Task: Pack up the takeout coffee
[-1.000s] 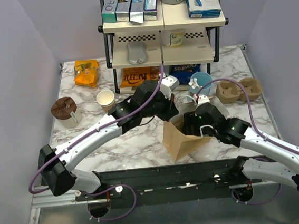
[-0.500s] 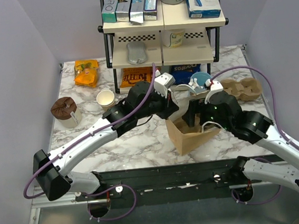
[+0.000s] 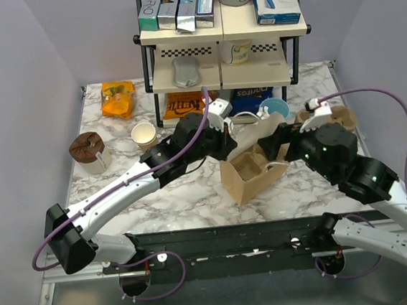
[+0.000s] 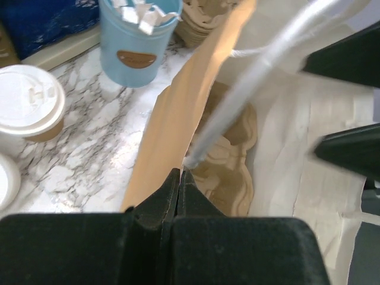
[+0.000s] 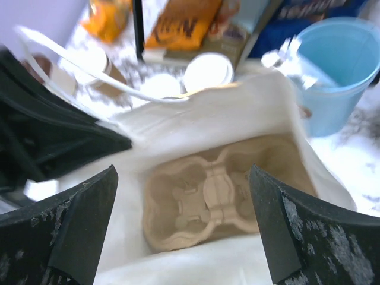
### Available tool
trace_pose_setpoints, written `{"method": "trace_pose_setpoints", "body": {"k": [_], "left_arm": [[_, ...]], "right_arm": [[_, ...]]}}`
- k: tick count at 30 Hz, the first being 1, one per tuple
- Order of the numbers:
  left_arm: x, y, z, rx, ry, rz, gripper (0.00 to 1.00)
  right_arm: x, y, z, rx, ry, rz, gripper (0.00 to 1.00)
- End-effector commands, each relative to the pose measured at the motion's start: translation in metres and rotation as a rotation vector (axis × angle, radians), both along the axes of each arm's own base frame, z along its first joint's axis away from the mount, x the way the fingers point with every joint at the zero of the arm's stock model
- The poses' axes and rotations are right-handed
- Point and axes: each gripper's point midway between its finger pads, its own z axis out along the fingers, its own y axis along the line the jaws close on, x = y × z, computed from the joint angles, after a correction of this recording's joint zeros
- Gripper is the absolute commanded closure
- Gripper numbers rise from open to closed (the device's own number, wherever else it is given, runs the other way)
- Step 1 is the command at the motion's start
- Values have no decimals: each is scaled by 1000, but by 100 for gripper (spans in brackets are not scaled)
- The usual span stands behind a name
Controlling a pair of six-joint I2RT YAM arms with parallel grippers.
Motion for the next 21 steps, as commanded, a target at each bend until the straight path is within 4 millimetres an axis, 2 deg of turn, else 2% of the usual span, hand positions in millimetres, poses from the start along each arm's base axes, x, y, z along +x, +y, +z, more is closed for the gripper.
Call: {"method": "trace_pose_setpoints", "body": {"k": [1,5,7,8,9,12,16,18,21], "left_arm": [[19,24,10,-14,-37,201,100],[19,32,10,-6,-46,259,100],[21,39,12,-7,-49,322,100],[19,38,13,-10,-52,334,100],[19,41,17,-20,-62,367,100],[13,39,25,-40,-89,392,100],[4,33,30,-58,-136,410,100],[2,31,34,-59,-159,412,100],[-1,30,34,-20,-195,428,100]], "right_arm": [[0,-40,74,158,-162,-180,0],[-13,-62,102,241,-216,-218,0],[-16,-67,86,235,-137,-254,0],[-18,-69,86,236,-114,-265,0],[-18,-72,63,187,-29,-311,0],[-15,-71,39,138,63,-361,0],[-11,-55,19,112,141,-342,0],[-8,-53,12,95,162,-358,0],[-2,-48,10,83,175,-369,0]]}}
